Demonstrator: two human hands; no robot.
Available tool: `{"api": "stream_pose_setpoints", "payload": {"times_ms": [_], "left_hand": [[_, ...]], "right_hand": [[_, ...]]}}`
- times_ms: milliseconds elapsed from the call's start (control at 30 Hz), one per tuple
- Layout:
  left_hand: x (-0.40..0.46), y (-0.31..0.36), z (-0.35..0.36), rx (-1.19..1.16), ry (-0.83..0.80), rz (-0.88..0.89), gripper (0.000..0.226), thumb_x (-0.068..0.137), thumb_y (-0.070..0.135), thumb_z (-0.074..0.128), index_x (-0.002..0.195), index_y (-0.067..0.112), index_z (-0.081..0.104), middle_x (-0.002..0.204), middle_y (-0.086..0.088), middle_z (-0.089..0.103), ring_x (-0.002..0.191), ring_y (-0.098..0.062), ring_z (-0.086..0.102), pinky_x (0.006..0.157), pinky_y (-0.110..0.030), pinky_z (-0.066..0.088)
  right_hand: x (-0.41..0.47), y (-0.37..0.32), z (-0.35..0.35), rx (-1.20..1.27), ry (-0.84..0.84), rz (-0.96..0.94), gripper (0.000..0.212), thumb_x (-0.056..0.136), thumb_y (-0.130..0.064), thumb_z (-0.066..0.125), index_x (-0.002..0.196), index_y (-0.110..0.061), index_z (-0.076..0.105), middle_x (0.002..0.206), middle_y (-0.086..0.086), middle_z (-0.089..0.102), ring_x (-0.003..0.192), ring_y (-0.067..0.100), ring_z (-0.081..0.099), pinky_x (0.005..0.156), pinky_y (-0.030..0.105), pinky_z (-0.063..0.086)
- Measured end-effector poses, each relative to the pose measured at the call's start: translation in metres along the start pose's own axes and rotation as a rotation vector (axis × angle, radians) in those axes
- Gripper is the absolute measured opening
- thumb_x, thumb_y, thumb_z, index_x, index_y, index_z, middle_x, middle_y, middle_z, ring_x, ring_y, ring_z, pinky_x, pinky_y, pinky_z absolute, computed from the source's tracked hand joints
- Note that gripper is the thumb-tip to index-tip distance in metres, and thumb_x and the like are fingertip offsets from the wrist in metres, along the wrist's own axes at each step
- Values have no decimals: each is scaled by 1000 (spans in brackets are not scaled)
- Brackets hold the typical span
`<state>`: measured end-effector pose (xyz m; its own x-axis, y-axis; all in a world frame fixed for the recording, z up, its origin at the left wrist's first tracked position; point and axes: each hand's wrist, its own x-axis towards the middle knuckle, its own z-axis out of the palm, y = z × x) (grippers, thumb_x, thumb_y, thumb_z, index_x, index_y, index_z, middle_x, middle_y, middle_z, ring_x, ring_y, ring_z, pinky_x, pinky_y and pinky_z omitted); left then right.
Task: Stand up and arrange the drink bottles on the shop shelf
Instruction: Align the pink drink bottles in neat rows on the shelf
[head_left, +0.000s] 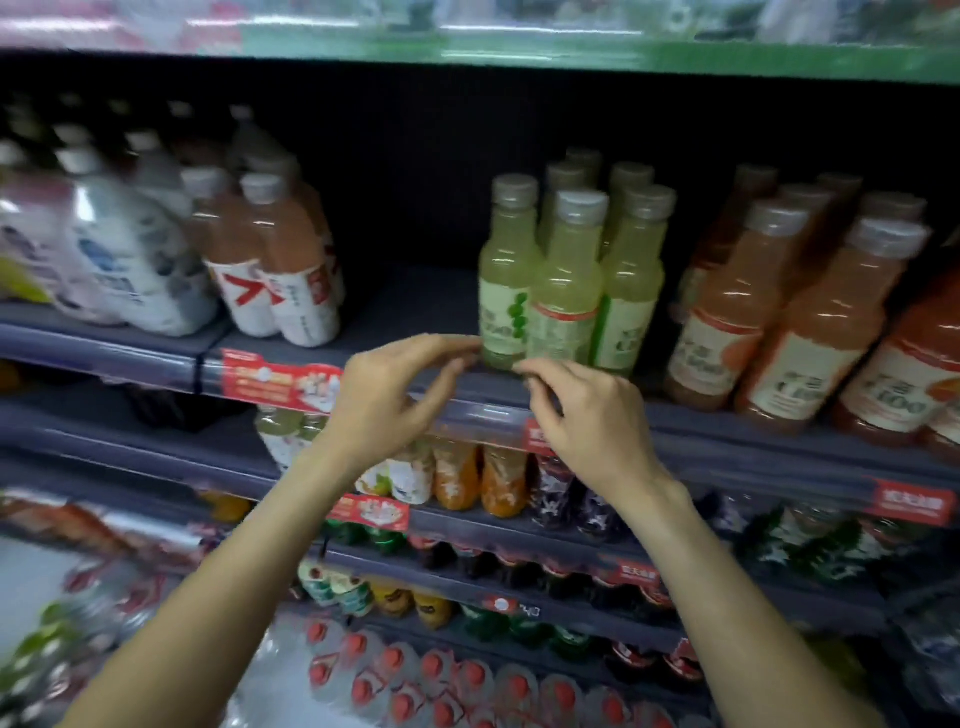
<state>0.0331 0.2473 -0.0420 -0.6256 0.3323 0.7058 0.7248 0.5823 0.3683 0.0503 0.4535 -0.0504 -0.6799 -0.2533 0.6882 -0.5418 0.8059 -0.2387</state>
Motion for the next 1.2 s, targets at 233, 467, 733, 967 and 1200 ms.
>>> {"api": "stream_pose_setpoints", "payload": {"times_ms": [233,467,733,967,1200], "left_hand": [[-37,-145,-80,-32,458,-271,34,94,19,57,127,19,50,116,1,57,104,-21,59,87,-47,50],[-9,-233,-124,-37,251,-370,87,83,44,65,147,4,23,141,-4,33,135,-16,33,113,-19,25],[28,-245,-129,-72,254,-346,79,79,55,66,137,11,38,134,-9,47,120,-22,51,96,-33,44],[27,-262,-162,-439,-43,-329,68,79,46,69,133,21,36,123,6,59,114,-8,58,97,-33,49],[23,-258,-178,-514,-214,-316,89,76,51,70,146,22,24,139,6,49,126,-4,49,102,-27,43]], "right_hand": [[68,-71,82,442,-12,172,27,89,-9,61,114,-16,65,103,-4,67,85,7,62,68,28,56],[149,-127,178,456,23,323,67,83,-24,71,140,-21,37,140,0,44,117,5,44,89,17,41],[181,-145,219,547,89,402,90,71,-28,82,140,-22,25,131,2,53,114,12,56,86,19,49],[180,-139,202,567,4,469,85,74,-16,77,139,-29,22,108,-20,53,96,-10,56,76,6,43],[176,-135,196,566,-60,458,86,80,-14,73,144,-28,16,115,-26,43,97,-21,47,74,-2,39]]}}
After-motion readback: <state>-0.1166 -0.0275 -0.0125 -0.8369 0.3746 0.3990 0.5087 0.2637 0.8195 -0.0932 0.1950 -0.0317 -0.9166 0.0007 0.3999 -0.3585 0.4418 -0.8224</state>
